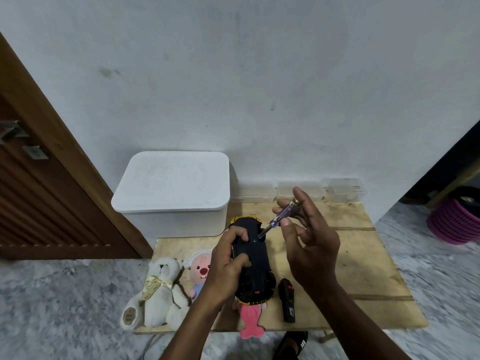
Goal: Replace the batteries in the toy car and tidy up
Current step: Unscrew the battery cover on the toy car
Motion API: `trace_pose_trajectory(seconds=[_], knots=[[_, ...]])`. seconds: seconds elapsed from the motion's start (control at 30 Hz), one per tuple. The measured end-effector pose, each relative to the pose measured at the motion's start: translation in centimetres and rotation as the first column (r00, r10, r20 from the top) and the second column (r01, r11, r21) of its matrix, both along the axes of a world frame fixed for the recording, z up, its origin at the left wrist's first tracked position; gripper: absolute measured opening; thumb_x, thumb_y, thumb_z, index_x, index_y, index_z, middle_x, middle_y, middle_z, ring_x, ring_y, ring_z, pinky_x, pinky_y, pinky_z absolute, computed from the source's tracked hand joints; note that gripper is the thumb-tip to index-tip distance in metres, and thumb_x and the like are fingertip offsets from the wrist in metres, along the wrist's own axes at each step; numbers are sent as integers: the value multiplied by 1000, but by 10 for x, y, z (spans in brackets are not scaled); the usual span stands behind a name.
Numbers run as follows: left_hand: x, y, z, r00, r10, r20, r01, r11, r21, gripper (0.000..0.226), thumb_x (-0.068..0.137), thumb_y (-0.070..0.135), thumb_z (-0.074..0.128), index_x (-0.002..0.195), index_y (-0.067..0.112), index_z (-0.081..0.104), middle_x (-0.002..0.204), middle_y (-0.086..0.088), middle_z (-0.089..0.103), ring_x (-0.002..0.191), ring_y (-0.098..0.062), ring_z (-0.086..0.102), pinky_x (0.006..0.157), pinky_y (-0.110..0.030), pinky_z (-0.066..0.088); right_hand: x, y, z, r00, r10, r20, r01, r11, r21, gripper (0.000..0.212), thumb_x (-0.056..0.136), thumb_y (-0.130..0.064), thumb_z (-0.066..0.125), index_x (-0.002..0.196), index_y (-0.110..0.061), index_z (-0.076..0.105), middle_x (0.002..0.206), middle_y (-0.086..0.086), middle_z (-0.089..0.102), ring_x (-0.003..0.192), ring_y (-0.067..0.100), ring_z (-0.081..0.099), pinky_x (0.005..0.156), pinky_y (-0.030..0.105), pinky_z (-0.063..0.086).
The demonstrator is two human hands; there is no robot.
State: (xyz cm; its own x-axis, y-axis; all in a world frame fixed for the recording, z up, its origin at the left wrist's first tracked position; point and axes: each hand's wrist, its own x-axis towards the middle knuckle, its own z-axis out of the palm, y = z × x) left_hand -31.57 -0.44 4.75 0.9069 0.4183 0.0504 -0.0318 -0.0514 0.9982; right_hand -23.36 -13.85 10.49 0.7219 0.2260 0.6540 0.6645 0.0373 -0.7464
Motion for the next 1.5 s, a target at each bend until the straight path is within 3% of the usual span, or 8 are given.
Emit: trace_pose_trajectory(seconds=[0.17, 0.37, 0.5, 0.83, 1.03, 1.2, 1.3, 1.5], knots=[[1, 1, 0, 1000, 0, -6, 0, 1000, 8, 30, 61, 9, 54, 89, 21, 50, 82, 0, 51, 71, -17, 43, 59, -31, 35, 1, 1, 0, 1000, -8, 5, 8, 1000, 3, 54, 81, 1, 72, 129, -20, 57, 105, 0, 64, 89, 20, 70, 65, 33, 63], [-1, 0, 0, 1000, -7, -1, 7, 1000, 3, 30, 62, 8, 53, 89, 21, 49, 83, 0, 52, 71, -15, 44, 57, -26, 36, 1, -1, -3, 1000, -4, -25, 3, 1000, -20, 53, 87, -2, 64, 133, -25, 55, 110, 6, 68, 96, 22, 71, 68, 40, 63], [-1, 0, 0, 1000, -7, -4, 7, 1000, 7, 30, 62, 9, 54, 90, 19, 50, 85, -1, 53, 73, -16, 45, 58, -27, 37, 0, 0, 1, 1000, -2, -17, 2, 1000, -16, 56, 80, 3, 76, 125, -26, 59, 104, -6, 63, 90, 20, 69, 64, 34, 63], [0, 1, 0, 1000, -6, -3, 6, 1000, 16, 33, 59, 26, 56, 91, 21, 50, 88, -11, 54, 74, -22, 46, 59, -35, 37, 0, -1, 3, 999, 38, -36, -39, 999, -28, 62, 82, 7, 73, 127, -32, 58, 111, 0, 64, 96, 18, 69, 69, 31, 63], [1, -1, -1, 1000, -8, -6, 8, 1000, 22, 30, 62, 10, 54, 88, 24, 50, 84, -5, 51, 71, -18, 43, 58, -31, 35, 0, 2, 1, 998, 55, -44, -56, 998, -10, 70, 87, 9, 59, 136, -40, 52, 111, 3, 67, 98, 19, 70, 72, 32, 62], [0, 0, 0, 1000, -2, -7, 2, 1000, 20, 30, 62, 9, 54, 89, 23, 50, 83, -6, 52, 71, -19, 43, 58, -32, 34, -1, 1, 0, 997, 76, -34, -77, 997, -12, 59, 83, 4, 70, 131, -27, 55, 113, 1, 69, 103, 17, 70, 74, 33, 62], [1, 2, 0, 1000, 1, -9, -1, 1000, 25, 30, 62, 11, 54, 89, 23, 50, 84, -8, 52, 71, -18, 44, 58, -32, 35, 1, 1, 0, 998, 48, -36, -49, 999, -24, 73, 82, 12, 70, 128, -41, 56, 108, 2, 65, 95, 20, 69, 70, 32, 62], [-1, 2, 2, 1000, 3, 5, -3, 1000, 22, 30, 61, 13, 55, 88, 23, 50, 85, -13, 52, 70, -18, 43, 57, -30, 34, 2, 0, 1, 994, 87, -68, -88, 996, -19, 67, 85, 13, 62, 130, -37, 54, 111, -5, 68, 99, 15, 71, 77, 28, 61]])
